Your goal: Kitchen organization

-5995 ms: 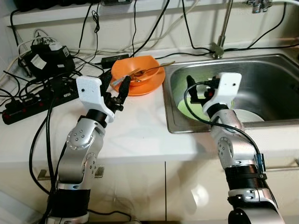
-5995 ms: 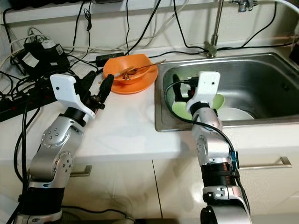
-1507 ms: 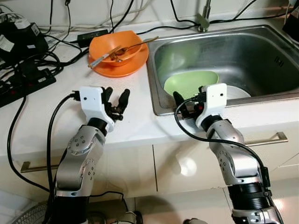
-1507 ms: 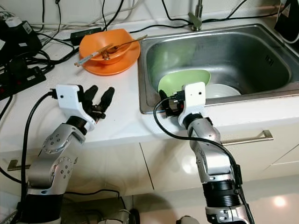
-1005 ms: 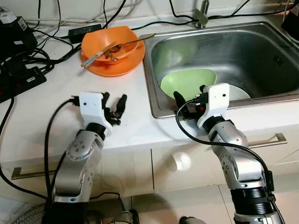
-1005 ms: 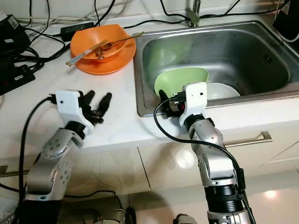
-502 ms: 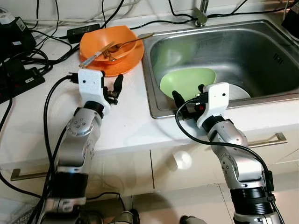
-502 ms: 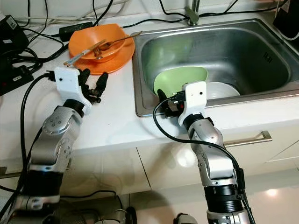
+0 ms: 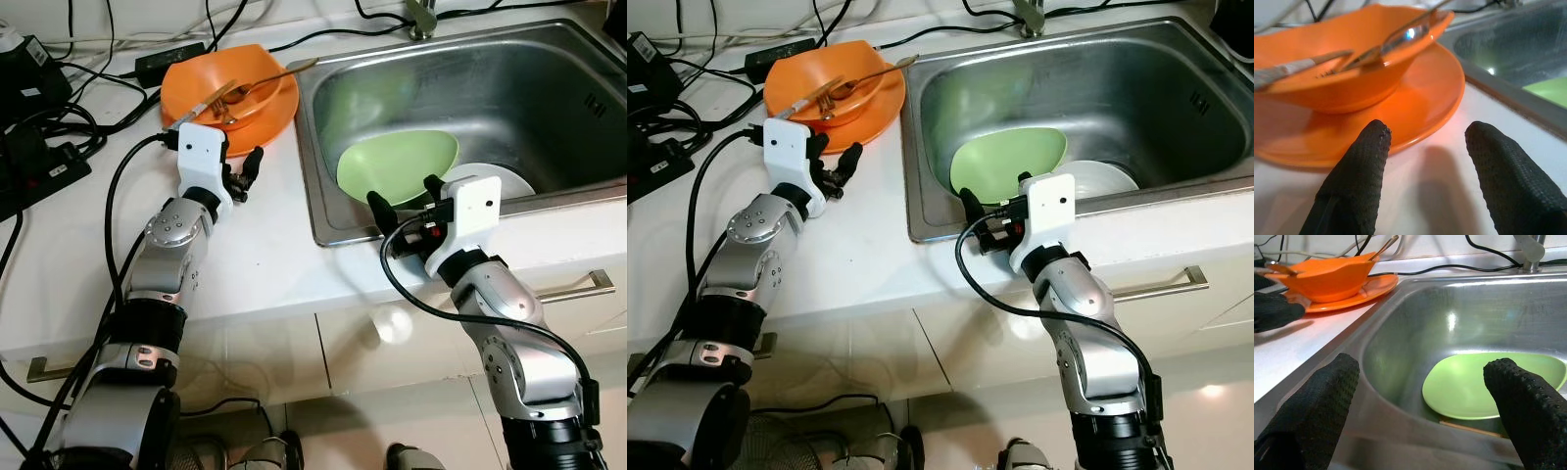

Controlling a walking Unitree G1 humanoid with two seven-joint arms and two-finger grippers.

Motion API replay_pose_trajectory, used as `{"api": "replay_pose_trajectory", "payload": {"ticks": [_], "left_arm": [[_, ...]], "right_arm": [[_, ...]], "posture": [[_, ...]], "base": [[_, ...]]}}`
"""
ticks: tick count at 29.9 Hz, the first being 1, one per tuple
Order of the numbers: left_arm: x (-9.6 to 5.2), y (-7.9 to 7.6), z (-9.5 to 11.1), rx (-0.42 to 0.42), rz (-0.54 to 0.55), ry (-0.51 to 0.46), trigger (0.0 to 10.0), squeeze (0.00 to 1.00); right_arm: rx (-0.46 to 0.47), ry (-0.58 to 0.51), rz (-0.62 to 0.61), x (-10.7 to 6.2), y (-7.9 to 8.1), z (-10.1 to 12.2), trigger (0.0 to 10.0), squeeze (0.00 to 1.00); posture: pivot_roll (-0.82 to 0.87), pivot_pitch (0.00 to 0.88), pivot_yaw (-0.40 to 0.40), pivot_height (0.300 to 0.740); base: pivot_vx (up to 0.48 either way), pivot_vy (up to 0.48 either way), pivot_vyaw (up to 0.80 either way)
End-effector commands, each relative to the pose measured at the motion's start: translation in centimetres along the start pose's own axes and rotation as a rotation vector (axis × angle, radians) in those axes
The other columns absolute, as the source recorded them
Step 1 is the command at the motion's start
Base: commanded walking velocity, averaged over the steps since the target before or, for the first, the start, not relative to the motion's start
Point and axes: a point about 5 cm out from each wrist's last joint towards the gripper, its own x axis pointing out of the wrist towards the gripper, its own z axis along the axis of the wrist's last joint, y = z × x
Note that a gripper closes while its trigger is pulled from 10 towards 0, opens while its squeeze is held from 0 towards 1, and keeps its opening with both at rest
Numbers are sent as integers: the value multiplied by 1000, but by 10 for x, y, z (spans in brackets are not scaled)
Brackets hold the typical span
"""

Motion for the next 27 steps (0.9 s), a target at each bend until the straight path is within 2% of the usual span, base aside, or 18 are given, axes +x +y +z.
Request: {"api": "replay_pose_trajectory", "payload": {"ticks": [1, 13, 20, 23, 27], "left_arm": [[1, 8, 3, 34, -2, -3, 10000, 0], [16, 16, 11, 93, -46, 25, 10000, 0], [19, 23, 17, 101, -52, 59, 10000, 0], [21, 26, 19, 137, -66, 87, 10000, 0], [22, 30, 22, 144, -54, 103, 10000, 0]], "right_arm": [[34, 143, -14, -9, -4, -27, 10000, 0], [28, 152, -7, -14, -2, -25, 10000, 0], [30, 151, -7, -15, -2, -24, 10000, 0], [34, 152, -3, -15, -1, -25, 10000, 0], [38, 152, 1, -14, 1, -25, 10000, 0]], "posture": [[-191, 234, 151, 740], [-197, 240, 155, 740], [-198, 244, 161, 740], [-195, 243, 162, 740], [-189, 242, 163, 740]], "base": [[0, 0, 0], [0, 0, 0], [0, 0, 0], [0, 0, 0], [0, 0, 0]]}}
